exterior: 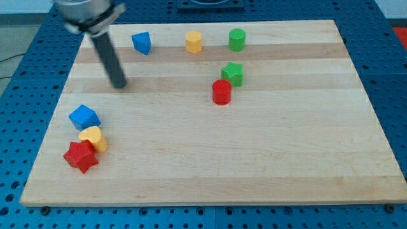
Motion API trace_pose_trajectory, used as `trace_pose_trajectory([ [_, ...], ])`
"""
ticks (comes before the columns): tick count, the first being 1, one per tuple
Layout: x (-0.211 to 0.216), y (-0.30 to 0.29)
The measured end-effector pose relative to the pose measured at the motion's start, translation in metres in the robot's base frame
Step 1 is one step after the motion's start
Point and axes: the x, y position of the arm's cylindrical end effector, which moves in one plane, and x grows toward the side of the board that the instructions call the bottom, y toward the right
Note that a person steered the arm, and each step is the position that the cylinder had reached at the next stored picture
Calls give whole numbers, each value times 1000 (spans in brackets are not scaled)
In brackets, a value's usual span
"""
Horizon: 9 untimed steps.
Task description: Push the blue triangle vertically above the cube
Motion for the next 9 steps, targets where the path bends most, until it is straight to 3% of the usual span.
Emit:
trace_pose_trajectory([
  [1, -25, 47],
  [3, -36, 47],
  [5, -63, 89],
  [6, -110, 33],
  [9, -102, -19],
])
